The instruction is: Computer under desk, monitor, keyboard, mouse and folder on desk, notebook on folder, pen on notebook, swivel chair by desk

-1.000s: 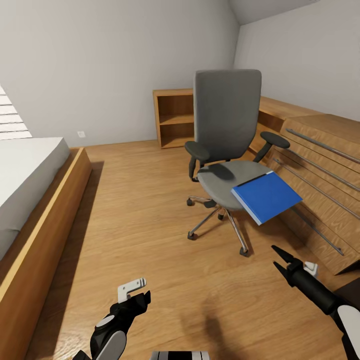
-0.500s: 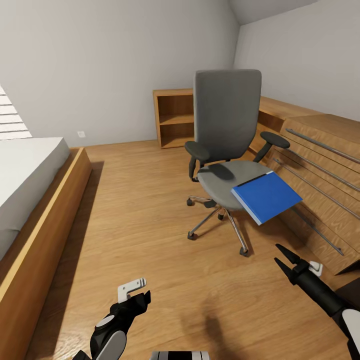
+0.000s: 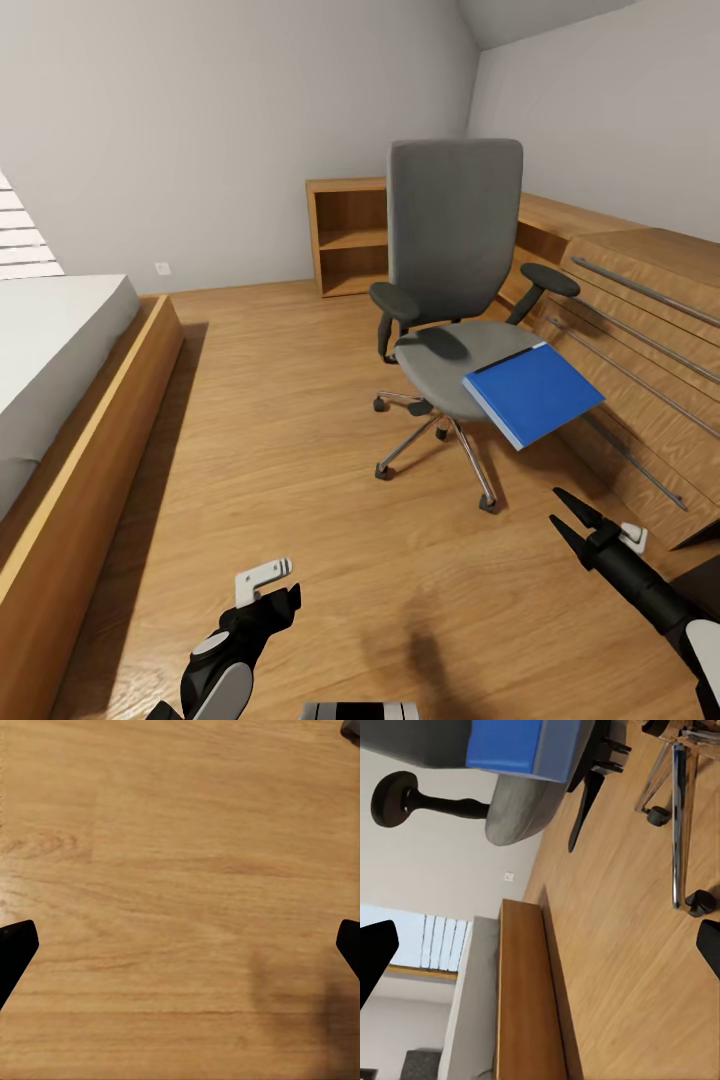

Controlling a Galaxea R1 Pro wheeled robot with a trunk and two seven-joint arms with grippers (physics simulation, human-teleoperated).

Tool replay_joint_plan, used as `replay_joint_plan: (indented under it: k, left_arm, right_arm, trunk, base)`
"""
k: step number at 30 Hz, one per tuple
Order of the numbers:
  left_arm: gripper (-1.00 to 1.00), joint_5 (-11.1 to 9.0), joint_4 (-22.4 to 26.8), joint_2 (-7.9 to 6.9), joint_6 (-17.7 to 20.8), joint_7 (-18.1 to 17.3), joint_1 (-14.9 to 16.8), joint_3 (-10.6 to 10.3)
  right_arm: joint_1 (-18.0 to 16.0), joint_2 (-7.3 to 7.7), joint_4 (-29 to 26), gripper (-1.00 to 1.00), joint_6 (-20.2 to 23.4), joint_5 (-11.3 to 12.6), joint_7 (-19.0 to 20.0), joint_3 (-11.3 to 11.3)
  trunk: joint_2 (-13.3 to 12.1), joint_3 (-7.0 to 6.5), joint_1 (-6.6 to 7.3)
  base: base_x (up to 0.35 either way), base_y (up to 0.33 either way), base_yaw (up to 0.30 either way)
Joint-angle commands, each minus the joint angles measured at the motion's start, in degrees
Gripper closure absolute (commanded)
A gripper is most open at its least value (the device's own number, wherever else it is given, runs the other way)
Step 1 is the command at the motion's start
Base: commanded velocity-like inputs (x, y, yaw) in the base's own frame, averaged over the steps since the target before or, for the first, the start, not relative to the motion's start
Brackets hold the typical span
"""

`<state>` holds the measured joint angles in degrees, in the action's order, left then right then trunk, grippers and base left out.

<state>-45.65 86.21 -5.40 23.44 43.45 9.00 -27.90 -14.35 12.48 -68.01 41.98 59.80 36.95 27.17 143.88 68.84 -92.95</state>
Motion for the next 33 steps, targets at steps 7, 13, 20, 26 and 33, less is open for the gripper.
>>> replay_joint_plan:
  k: [7, 13, 20, 26, 33]
  left_arm:
    - [-1.0, -0.3, 0.0, -0.05, 0.1, 0.5, 0.1, -0.1]
    - [-1.0, -0.3, 0.0, -0.05, 0.1, 0.5, 0.1, -0.1]
    - [-1.0, -0.3, 0.0, -0.05, 0.1, 0.5, 0.1, -0.1]
    - [-1.0, -0.3, 0.0, -0.05, 0.1, 0.5, 0.1, -0.1]
    - [-1.0, -0.3, 0.0, -0.05, 0.1, 0.5, 0.1, -0.1]
  right_arm:
    - [-0.1, 0.13, 0.0, -1.0, 1.5, 0.4, -6.5, 0.1]
    - [-0.1, 0.02, 0.1, -1.0, 2.3, 5.1, -10.0, 0.3]
    - [-0.1, 0.06, -0.2, -1.0, 2.4, 12.0, -10.8, 0.3]
    - [-0.1, 0.2, -0.6, -1.0, 2.3, 13.2, -10.4, 0.4]
    - [-0.1, 0.26, -1.9, -1.0, 2.3, 13.5, -9.7, 0.4]
  trunk:
    - [0.0, 0.05, 0.01]
    - [0.0, 0.05, 0.01]
    - [0.0, 0.05, 0.01]
    - [0.0, 0.05, 0.01]
    - [0.0, 0.05, 0.01]
  base:
    - [0.0, 0.0, 0.0]
    - [0.0, 0.0, 0.0]
    - [0.0, 0.0, 0.0]
    - [0.0, 0.0, 0.0]
    - [0.0, 0.0, 0.0]
